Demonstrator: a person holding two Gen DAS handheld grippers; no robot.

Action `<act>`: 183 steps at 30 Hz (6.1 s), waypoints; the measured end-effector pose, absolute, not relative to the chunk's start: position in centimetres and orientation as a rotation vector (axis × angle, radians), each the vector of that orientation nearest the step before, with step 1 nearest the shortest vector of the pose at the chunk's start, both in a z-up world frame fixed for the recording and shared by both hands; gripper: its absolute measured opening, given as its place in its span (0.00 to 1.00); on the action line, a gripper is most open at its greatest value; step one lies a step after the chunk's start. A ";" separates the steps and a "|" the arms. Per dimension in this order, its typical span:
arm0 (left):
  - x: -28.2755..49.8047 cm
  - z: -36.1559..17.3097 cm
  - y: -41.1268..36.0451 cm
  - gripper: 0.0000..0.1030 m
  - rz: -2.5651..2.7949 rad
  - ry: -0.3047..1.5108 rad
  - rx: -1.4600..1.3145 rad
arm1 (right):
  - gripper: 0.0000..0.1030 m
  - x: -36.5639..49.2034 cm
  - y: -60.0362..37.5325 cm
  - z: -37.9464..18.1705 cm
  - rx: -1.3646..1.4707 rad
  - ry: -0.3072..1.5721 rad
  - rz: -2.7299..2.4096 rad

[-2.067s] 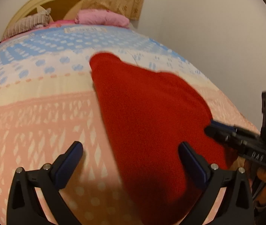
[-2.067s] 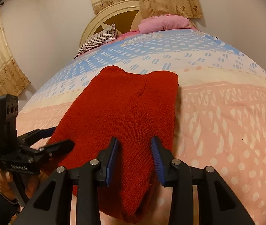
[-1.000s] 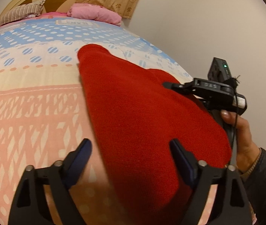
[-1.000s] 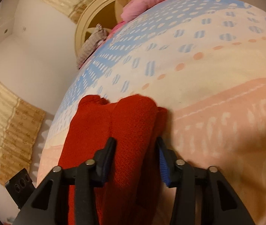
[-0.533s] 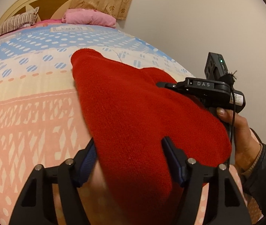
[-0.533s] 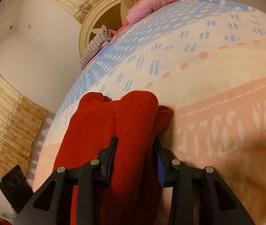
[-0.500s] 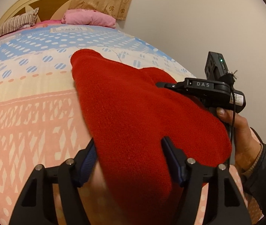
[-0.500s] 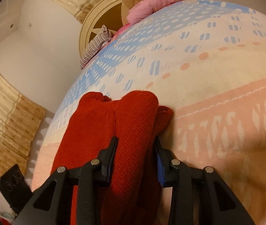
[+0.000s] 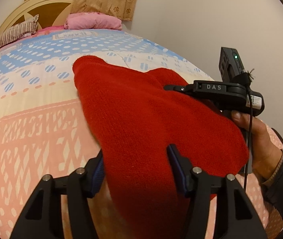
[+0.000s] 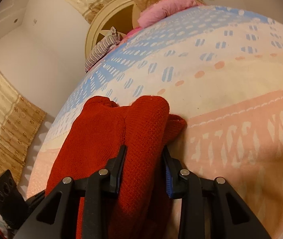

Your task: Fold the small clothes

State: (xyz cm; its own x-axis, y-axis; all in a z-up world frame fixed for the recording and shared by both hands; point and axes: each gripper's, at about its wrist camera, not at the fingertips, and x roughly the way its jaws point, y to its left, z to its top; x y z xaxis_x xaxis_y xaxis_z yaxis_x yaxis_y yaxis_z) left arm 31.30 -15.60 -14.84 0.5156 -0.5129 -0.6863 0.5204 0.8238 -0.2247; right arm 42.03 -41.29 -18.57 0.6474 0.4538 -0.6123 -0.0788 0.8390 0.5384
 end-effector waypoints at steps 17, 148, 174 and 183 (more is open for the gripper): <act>30.0 -12.8 -15.5 0.40 -0.591 0.842 0.085 | 0.25 39.9 -38.8 -15.7 0.351 0.758 0.255; 15.7 -13.1 16.1 0.71 0.096 0.685 -0.166 | 0.33 37.2 1.1 -17.6 0.230 0.930 0.725; 16.2 -15.4 17.5 0.96 0.211 0.713 -0.124 | 0.41 27.4 0.8 -16.6 0.172 0.872 0.905; 15.7 -15.6 16.8 0.97 0.211 0.711 -0.126 | 0.40 26.9 -0.2 -17.6 0.272 0.848 0.880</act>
